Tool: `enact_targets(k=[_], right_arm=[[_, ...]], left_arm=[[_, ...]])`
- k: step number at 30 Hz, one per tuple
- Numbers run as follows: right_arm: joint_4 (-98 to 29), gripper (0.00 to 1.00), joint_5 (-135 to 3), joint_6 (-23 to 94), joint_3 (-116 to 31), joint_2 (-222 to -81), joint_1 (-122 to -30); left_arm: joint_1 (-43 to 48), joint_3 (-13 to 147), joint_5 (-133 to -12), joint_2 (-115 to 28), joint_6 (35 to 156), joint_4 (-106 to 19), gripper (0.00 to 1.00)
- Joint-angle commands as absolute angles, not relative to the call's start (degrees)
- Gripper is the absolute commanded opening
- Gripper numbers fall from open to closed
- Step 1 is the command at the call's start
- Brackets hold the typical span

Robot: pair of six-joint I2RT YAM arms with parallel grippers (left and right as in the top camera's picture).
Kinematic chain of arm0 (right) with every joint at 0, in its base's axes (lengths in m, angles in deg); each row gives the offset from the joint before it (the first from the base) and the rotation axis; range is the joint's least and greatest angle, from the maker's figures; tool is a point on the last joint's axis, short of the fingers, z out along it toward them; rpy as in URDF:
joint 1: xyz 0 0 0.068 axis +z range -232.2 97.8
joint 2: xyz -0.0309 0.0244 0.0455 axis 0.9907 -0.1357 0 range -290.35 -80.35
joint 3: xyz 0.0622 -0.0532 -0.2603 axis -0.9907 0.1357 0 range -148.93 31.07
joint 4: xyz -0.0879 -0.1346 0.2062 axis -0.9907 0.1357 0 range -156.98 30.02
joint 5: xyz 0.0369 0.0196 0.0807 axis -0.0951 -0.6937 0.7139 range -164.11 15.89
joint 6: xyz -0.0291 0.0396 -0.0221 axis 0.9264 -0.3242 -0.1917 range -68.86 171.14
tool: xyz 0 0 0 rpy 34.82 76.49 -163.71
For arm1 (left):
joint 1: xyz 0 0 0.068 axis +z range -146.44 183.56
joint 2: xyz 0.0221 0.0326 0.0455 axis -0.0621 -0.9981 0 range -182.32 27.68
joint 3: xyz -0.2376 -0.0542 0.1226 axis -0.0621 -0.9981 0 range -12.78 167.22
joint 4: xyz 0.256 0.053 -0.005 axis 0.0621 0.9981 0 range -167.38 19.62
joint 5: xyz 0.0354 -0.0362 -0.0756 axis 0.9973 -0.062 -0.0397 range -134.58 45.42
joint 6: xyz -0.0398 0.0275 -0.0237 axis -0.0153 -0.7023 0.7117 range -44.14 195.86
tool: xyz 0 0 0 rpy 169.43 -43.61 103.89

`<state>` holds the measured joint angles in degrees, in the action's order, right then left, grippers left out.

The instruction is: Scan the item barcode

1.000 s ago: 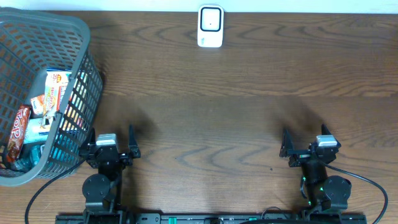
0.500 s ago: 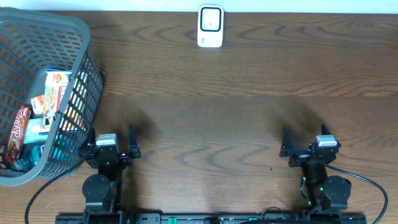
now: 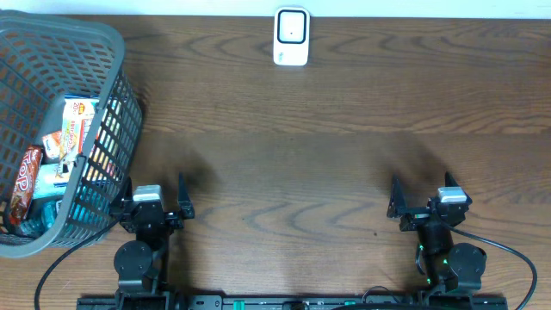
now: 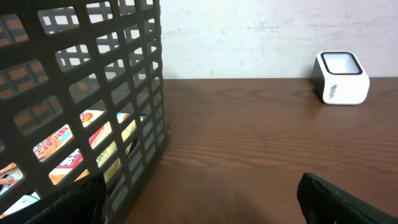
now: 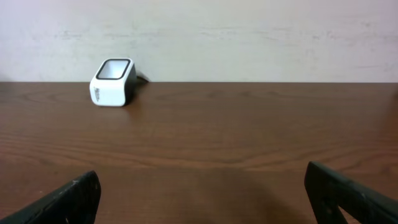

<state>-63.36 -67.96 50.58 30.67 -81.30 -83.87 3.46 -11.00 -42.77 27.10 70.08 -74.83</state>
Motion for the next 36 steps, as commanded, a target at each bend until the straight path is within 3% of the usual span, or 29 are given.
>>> enact_targets(k=[1, 10, 16, 25, 36], right_arm=[[-63.12, 0.99, -68.2, 51.44, 30.76, -80.99, -83.61], [-63.12, 0.99, -68.2, 51.44, 30.76, -80.99, -83.61], [-63.12, 0.99, -68.2, 51.44, 30.76, -80.99, -83.61], [-63.12, 0.99, -68.2, 51.44, 30.76, -80.99, -83.61], [-63.12, 0.99, -68.2, 51.44, 30.76, -80.99, -83.61]], left_arm=[[3.66, -12.55, -42.45, 27.36, 70.73, -73.5, 0.98], [3.59, -12.53, -42.77, 27.34, 70.84, -73.87, 0.98], [3.59, -10.1, -61.83, 27.34, 76.07, -76.41, 0.98], [3.59, 0.37, -65.35, 26.16, 81.11, -79.01, 0.98], [3.66, 28.59, -62.38, 2.05, 80.87, -69.48, 0.98]])
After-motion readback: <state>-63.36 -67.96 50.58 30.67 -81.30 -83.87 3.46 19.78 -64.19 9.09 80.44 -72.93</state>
